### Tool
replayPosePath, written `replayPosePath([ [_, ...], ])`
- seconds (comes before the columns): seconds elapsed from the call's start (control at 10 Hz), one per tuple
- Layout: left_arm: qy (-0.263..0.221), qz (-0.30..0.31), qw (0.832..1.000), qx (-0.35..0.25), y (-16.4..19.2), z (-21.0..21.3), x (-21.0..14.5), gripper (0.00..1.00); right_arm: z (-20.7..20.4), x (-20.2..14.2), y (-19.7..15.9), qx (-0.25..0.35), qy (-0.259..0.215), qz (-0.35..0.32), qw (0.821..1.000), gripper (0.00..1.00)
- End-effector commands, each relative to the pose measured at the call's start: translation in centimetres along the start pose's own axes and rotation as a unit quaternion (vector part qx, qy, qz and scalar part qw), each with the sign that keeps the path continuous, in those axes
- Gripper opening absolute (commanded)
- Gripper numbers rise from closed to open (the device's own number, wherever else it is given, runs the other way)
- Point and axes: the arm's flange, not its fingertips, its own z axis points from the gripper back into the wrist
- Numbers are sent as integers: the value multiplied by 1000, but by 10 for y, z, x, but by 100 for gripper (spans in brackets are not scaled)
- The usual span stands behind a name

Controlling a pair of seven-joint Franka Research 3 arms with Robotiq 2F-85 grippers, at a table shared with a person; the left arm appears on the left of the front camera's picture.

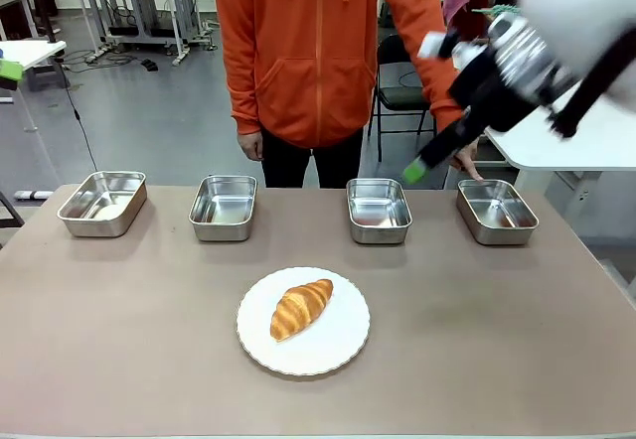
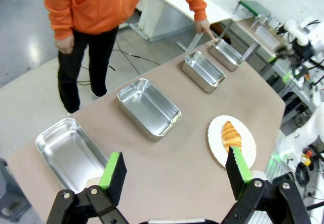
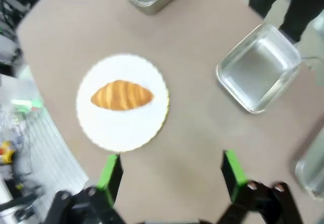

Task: Place the bread in the container.
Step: Place the Butter Roll into the Airtight Container indicated by the human.

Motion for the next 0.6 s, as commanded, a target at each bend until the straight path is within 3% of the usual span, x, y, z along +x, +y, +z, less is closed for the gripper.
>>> replayPosePath([
  [0.0,-8,-1,1000,-1,-1,1,1,100,-30,-6,13,-12,29,-15,999,100],
  [0.1,-8,-1,1000,-1,-1,1,1,100,0,0,0,0,0,0,1000,100],
  [0.5,-8,-1,1000,-1,-1,1,1,100,0,0,0,0,0,0,1000,100],
])
